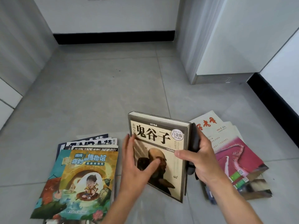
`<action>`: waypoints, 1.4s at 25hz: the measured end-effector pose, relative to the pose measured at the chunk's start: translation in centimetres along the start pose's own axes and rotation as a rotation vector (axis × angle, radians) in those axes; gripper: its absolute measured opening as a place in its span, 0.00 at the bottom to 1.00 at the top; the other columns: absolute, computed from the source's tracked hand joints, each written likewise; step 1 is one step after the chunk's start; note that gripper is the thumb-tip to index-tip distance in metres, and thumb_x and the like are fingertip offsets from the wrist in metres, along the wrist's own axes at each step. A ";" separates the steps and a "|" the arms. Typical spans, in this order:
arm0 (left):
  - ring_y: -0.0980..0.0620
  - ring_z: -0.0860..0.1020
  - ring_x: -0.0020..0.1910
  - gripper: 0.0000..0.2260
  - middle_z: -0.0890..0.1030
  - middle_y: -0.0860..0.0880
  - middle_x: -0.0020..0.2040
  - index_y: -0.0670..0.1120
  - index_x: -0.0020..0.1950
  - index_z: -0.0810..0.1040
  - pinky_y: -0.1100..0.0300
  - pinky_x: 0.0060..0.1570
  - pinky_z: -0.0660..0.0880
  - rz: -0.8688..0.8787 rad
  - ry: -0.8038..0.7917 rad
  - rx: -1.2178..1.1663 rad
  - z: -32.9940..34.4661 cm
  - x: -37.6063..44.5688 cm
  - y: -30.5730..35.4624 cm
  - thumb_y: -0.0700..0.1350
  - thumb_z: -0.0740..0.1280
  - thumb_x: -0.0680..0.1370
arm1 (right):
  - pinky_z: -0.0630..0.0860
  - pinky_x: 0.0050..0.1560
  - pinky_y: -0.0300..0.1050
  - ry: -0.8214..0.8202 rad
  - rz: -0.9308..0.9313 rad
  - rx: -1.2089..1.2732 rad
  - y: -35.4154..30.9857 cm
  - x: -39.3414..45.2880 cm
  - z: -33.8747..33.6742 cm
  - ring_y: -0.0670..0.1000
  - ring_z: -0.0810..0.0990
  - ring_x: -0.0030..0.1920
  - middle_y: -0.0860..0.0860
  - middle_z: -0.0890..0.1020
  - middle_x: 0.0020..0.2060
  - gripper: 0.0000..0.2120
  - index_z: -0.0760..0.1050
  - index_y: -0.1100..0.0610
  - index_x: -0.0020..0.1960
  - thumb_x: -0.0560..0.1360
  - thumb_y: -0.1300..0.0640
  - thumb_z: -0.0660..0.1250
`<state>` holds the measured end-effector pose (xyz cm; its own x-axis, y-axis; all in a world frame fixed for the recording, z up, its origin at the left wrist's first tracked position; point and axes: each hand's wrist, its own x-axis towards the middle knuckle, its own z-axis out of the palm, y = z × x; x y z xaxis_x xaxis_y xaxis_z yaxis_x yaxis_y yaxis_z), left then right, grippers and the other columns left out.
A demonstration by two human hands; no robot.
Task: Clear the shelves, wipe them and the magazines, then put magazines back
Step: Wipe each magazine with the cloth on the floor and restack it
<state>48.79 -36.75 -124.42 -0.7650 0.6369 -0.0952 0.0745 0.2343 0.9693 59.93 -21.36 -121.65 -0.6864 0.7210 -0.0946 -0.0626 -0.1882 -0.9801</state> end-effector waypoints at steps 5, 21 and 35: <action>0.41 0.81 0.57 0.39 0.85 0.44 0.53 0.49 0.63 0.74 0.46 0.56 0.79 -0.340 -0.102 -0.505 -4.3 2.9 -1.3 0.44 0.85 0.54 | 0.82 0.49 0.51 -0.337 0.074 -0.109 -0.2 -0.7 -2.2 0.57 0.85 0.54 0.57 0.86 0.51 0.28 0.80 0.44 0.53 0.60 0.66 0.81; 0.63 0.80 0.38 0.08 0.85 0.55 0.37 0.51 0.42 0.84 0.69 0.40 0.76 0.157 -0.142 -0.169 -3.3 4.3 1.6 0.42 0.70 0.65 | 0.79 0.43 0.46 0.111 -0.678 -1.194 0.2 -2.9 11.3 0.54 0.77 0.48 0.49 0.79 0.55 0.14 0.79 0.53 0.57 0.76 0.47 0.67; 0.66 0.73 0.30 0.08 0.79 0.59 0.29 0.57 0.33 0.80 0.70 0.31 0.70 0.163 -0.149 -0.107 -4.5 4.8 1.8 0.45 0.66 0.67 | 0.77 0.38 0.45 -0.022 -0.624 -1.180 -0.7 -2.7 12.5 0.52 0.75 0.49 0.46 0.77 0.51 0.11 0.80 0.51 0.55 0.78 0.49 0.63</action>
<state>42.37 -36.56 -122.07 -0.6447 0.7633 0.0401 0.1152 0.0452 0.9923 52.78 -31.47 -118.58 -0.7844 0.4620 0.4138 0.2842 0.8607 -0.4223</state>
